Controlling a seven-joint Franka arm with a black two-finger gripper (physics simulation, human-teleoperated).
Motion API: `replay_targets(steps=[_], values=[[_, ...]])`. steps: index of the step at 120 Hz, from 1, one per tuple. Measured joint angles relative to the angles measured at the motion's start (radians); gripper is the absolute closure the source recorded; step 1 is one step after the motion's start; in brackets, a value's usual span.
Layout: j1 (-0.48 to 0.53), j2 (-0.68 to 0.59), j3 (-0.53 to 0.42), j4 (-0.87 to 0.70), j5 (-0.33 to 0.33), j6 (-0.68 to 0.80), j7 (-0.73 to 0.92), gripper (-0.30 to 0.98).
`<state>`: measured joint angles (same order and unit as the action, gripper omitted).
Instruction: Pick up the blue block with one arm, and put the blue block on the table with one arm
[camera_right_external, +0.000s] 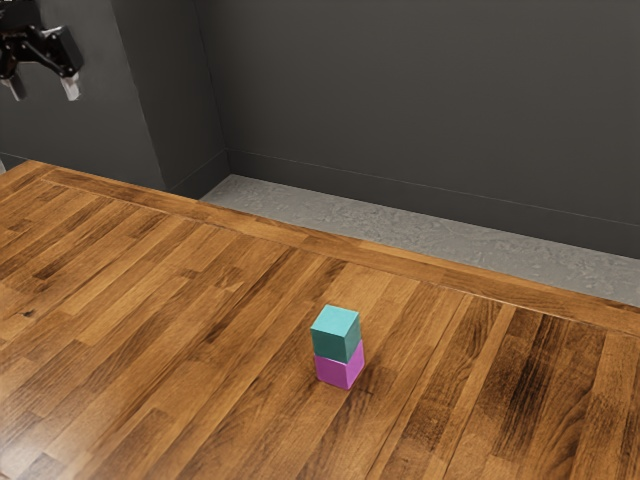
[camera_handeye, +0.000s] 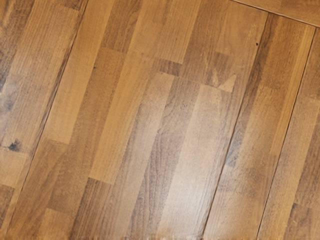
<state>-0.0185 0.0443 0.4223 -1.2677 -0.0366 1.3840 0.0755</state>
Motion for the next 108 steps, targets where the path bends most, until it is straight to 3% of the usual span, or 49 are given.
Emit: replay_targets(steps=[8,18,25,34,44,56,78,108], values=[[0.102,0.000,-0.084,0.000,-0.008,-0.010,0.009,0.02],[0.110,0.000,-0.111,0.000,-0.016,-0.019,0.020,0.02],[0.084,-0.007,-0.117,0.019,-0.019,-0.026,0.028,0.02],[0.035,-0.057,-0.144,0.185,0.007,-0.022,0.047,0.02],[-0.020,0.044,-0.147,0.233,0.076,0.017,0.055,0.02],[-0.138,0.179,-0.150,0.213,0.114,0.058,0.061,0.02],[-0.096,0.378,-0.193,0.203,0.009,0.149,0.080,0.02],[-0.089,0.470,-0.279,0.069,-0.036,0.292,0.034,0.02]])
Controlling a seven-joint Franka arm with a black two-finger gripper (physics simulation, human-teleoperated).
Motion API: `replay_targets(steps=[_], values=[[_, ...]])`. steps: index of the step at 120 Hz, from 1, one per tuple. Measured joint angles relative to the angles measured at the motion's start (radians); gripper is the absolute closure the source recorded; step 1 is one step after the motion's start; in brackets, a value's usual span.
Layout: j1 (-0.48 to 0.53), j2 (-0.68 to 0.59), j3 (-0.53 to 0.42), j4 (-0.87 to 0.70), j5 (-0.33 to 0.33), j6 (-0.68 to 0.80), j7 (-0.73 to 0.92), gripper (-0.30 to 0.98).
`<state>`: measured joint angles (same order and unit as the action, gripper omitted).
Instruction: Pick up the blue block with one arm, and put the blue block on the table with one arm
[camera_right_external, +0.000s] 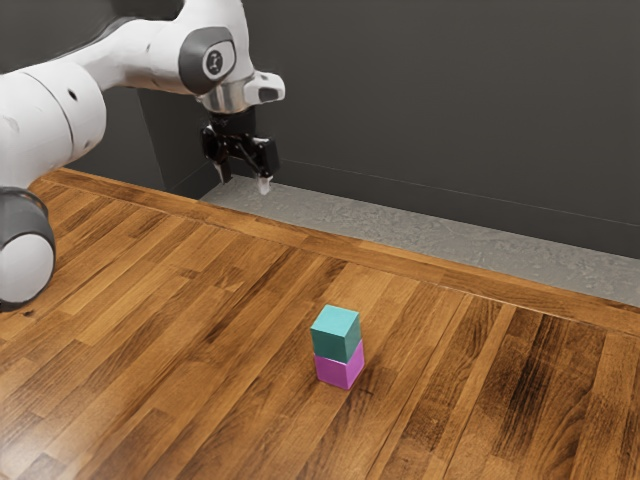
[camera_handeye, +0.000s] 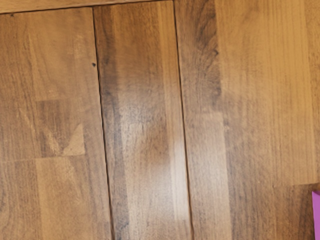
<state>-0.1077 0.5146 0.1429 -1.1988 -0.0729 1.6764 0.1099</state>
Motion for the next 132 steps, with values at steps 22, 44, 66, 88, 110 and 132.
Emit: replay_targets(steps=[22,44,66,88,110,132], values=[[-0.005,0.054,-0.150,-0.053,-0.004,0.108,-0.067,0.02],[-0.008,0.072,-0.233,-0.191,0.043,0.252,-0.151,0.02],[-0.011,0.104,-0.282,-0.200,0.066,0.338,-0.222,0.02],[-0.040,-0.031,-0.305,-0.340,0.077,0.394,-0.296,0.02],[-0.061,-0.135,-0.304,-0.533,0.081,0.455,-0.366,0.02],[-0.060,-0.134,-0.300,-0.570,0.095,0.494,-0.418,0.02]])
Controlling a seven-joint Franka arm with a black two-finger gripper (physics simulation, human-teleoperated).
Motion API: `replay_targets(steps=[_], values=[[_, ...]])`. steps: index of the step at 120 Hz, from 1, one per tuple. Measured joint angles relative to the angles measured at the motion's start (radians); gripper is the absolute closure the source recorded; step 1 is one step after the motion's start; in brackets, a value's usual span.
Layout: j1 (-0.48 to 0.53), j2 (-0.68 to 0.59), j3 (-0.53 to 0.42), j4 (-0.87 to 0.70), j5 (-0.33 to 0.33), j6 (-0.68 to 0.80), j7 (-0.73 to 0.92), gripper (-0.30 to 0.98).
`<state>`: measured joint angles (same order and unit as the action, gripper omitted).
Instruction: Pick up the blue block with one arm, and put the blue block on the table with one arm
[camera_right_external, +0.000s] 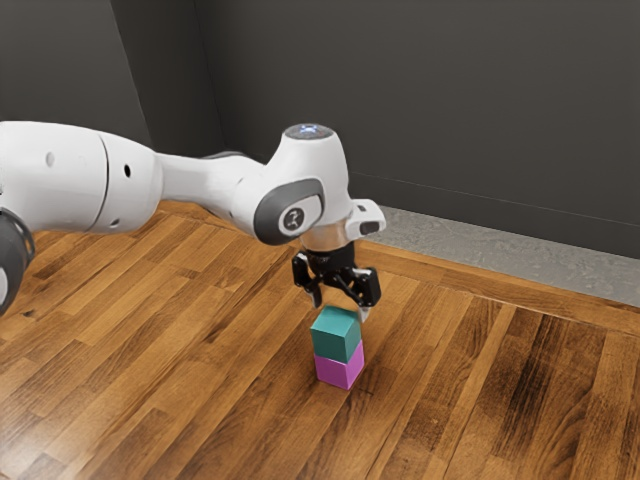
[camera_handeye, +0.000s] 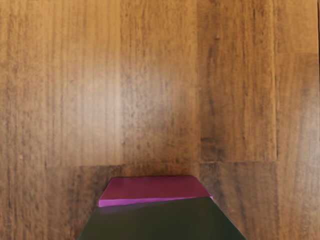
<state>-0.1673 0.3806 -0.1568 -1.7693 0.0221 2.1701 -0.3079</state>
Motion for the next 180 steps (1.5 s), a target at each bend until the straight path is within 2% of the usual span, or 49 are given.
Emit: replay_targets(steps=[57,66,81,106,124,140,147,157,172,180], values=[[0.002,0.025,0.000,-0.062,0.014,0.091,-0.080,0.03],[0.005,0.028,0.000,-0.067,0.010,0.100,-0.088,0.08],[0.005,0.031,0.000,-0.069,0.006,0.111,-0.100,0.26],[0.005,0.023,0.002,-0.057,0.019,0.115,-0.125,0.34],[0.007,0.021,0.005,0.058,0.051,0.077,-0.141,0.38],[0.043,0.242,0.002,0.323,0.082,0.019,-0.136,0.41],[0.050,0.321,0.000,0.386,0.088,0.000,-0.130,0.41],[0.053,0.357,-0.002,0.412,0.093,-0.019,-0.123,0.41],[0.052,0.363,-0.003,0.418,0.087,-0.035,-0.106,0.23],[0.052,0.364,-0.003,0.418,0.082,-0.040,-0.095,0.19]])
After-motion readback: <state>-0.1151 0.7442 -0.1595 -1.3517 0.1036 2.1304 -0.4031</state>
